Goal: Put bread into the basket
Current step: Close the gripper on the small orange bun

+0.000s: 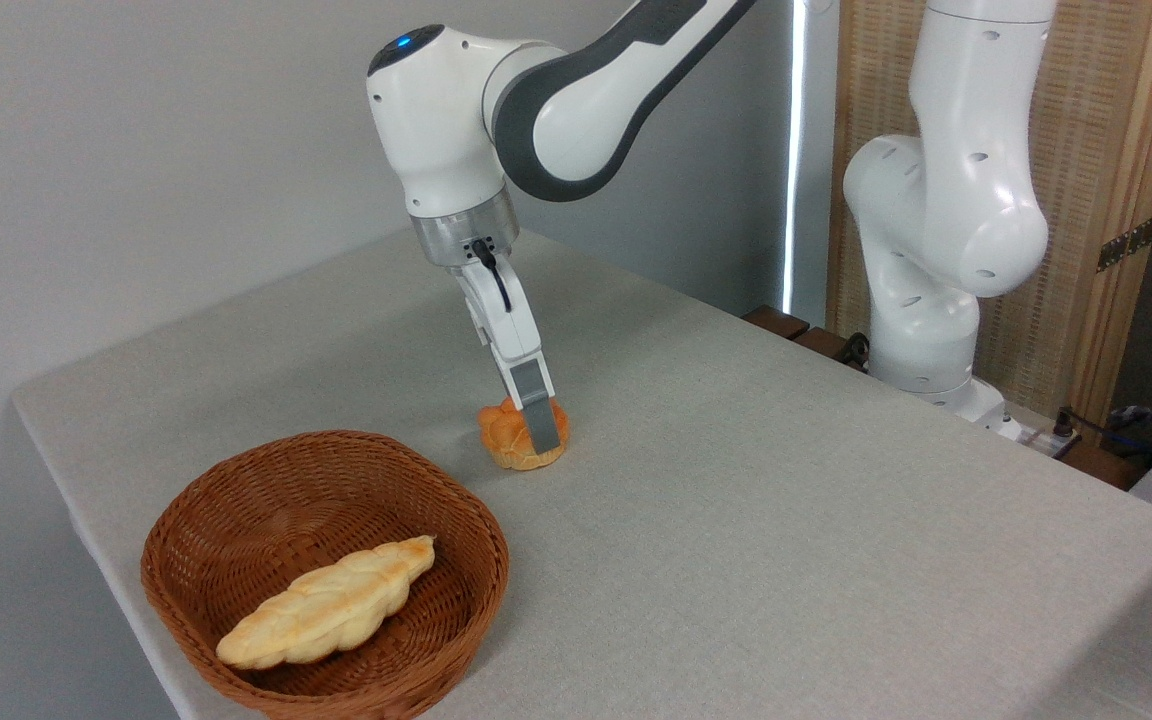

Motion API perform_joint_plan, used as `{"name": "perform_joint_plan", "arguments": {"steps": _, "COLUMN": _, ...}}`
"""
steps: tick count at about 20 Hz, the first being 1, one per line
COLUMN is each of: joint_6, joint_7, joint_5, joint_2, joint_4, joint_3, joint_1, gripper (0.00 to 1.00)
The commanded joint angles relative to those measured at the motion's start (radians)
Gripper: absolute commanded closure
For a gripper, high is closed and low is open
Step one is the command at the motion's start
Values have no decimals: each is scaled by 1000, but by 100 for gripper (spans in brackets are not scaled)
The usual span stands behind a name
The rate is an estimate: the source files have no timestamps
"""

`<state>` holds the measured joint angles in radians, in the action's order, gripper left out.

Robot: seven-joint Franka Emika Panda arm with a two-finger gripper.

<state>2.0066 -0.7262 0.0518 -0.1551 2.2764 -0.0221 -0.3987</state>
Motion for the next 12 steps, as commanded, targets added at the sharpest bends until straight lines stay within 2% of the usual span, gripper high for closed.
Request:
{"name": "perform_joint_plan", "arguments": {"steps": 1, "joint_6": 20, "joint_7": -13, "joint_5": 13, "joint_2": -8, "joint_4": 9, "joint_3": -4, "joint_1": -3, "gripper": 50}}
{"name": "perform_joint_plan", "arguments": {"steps": 12, "joint_6": 15, "joint_7": -1, "joint_5": 11, "joint_2": -23, "joint_4": -20, "joint_3": -4, "joint_1": -3, "gripper": 49}}
